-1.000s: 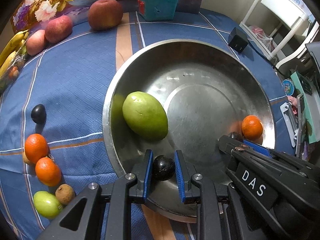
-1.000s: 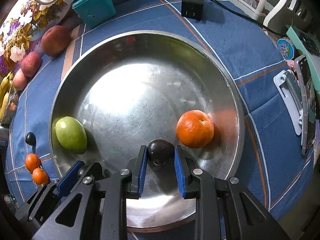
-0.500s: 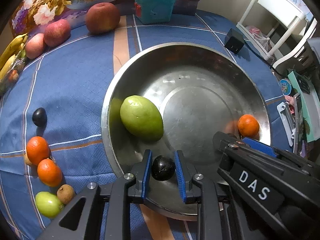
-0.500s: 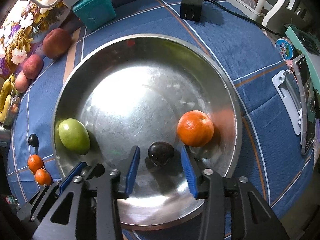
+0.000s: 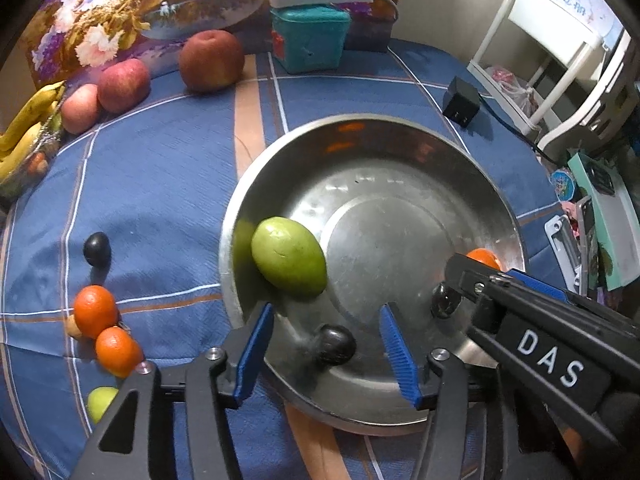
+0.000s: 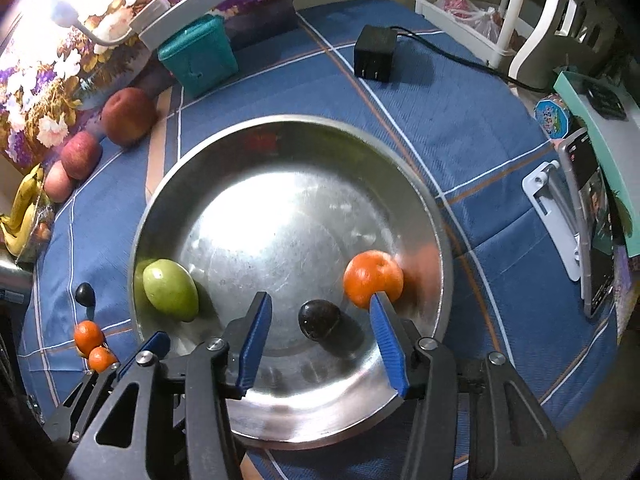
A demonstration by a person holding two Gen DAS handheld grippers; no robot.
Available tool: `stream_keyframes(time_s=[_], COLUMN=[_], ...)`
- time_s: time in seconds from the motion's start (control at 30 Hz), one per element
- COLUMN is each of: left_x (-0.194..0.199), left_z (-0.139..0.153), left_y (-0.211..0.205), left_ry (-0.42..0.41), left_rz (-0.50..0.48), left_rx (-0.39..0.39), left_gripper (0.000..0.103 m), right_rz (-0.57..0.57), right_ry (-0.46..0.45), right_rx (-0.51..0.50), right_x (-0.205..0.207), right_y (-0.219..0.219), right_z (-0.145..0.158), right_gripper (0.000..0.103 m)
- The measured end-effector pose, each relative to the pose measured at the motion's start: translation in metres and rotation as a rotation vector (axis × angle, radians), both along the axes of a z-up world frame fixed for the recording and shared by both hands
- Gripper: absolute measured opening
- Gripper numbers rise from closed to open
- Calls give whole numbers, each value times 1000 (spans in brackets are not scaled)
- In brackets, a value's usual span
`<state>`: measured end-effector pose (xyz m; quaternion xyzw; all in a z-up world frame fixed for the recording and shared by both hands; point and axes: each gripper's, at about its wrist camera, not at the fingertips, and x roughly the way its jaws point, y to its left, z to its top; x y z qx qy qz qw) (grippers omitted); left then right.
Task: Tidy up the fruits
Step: 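Open the left tool to drop its plum while the right tool releases its plum, then withdraw both open tools from the plate back over the remaining fruits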
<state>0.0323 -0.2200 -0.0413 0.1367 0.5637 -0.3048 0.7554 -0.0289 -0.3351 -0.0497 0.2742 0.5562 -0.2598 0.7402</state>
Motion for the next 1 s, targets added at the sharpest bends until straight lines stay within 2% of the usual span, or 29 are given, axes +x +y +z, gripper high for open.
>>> stream_keyframes(time_s=[0.17,0.23,0.53,0.63,0.73,0.8,0.87,1.0], left_x=[7,10,25,31,38,42,45,48], left_z=[4,4,6,5,2,1,1,2], left_y=[8,13,32,41,52,59,65,76], left_ry=[-3,-3,7,1,0,-7,-20,-43], left_rz=[27,41,115,162,206,235,252,286], left_rx=[5,9,11,37,58,70,76,84], left_gripper=[68,69,75,80,86,96,101,103], right_rz=[-8,-12,-7,-5,0,6,12,23], right_ry=[-15,-17,-19,-21,-21,-20,-19,-16], right_rx=[-7,-11,-1,-3,-4,-5,-7,-13], right_x=[-4,-4,-2,-2,-1,-1,0,2], right_y=[-1,-2,-1,-1,0,1,2,3], right_z=[6,7,7,7,7,7,7,7], right_gripper=[56,61,67,76,76,76,77,86])
